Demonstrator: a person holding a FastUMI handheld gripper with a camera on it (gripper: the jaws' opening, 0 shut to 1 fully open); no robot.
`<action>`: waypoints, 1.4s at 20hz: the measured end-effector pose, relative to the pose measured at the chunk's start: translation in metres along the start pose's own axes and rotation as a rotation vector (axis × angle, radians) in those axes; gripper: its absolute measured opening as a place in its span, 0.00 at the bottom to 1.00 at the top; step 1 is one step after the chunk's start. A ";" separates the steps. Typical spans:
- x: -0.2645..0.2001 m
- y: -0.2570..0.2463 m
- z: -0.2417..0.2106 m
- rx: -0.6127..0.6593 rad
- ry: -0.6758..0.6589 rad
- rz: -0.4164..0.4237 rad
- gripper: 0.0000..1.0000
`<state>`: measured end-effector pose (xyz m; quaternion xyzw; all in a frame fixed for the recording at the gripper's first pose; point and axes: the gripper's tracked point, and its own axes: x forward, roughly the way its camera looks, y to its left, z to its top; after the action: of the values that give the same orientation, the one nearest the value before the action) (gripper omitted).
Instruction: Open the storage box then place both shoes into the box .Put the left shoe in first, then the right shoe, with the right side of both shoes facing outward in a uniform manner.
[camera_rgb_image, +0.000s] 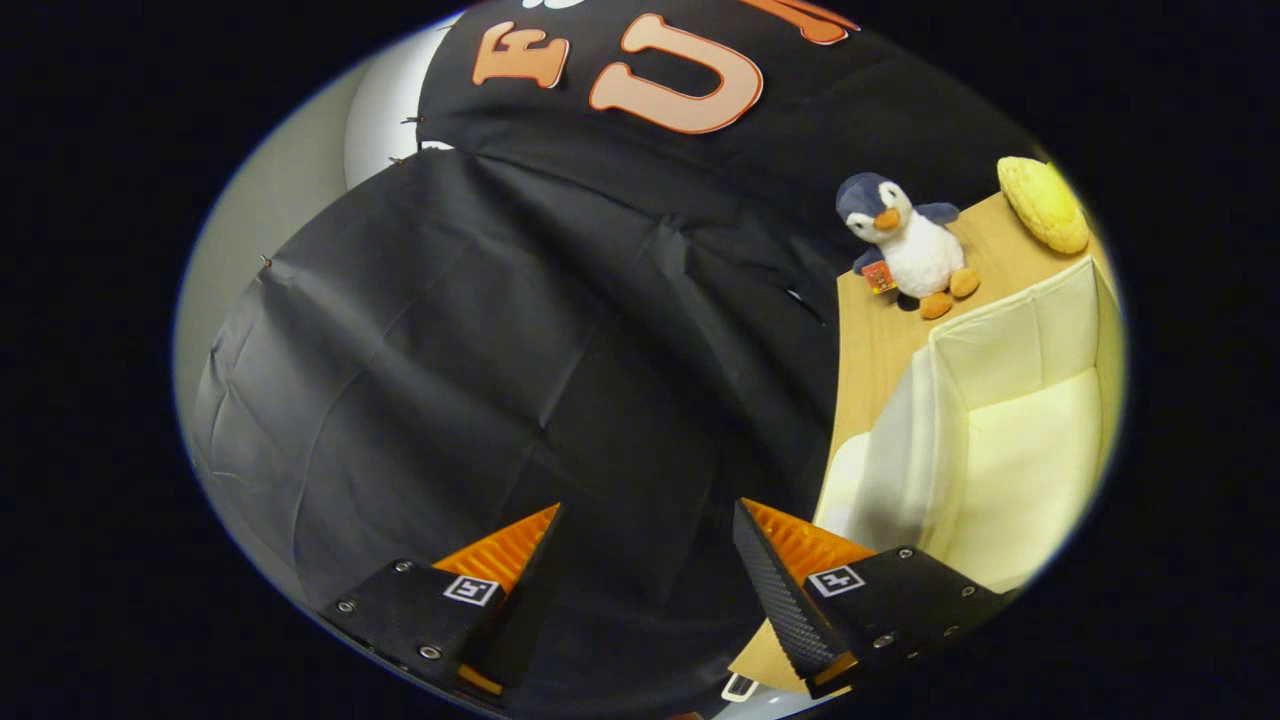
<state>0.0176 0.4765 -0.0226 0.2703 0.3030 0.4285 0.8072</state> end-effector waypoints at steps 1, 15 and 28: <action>-0.006 -0.008 0.002 -0.011 -0.010 -0.019 0.97; -0.188 -0.205 0.074 -0.105 -0.198 -0.473 0.98; -0.381 -0.375 0.074 -0.221 -0.181 -1.012 0.98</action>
<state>0.0979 -0.0448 -0.1359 0.0393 0.2777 -0.0104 0.9598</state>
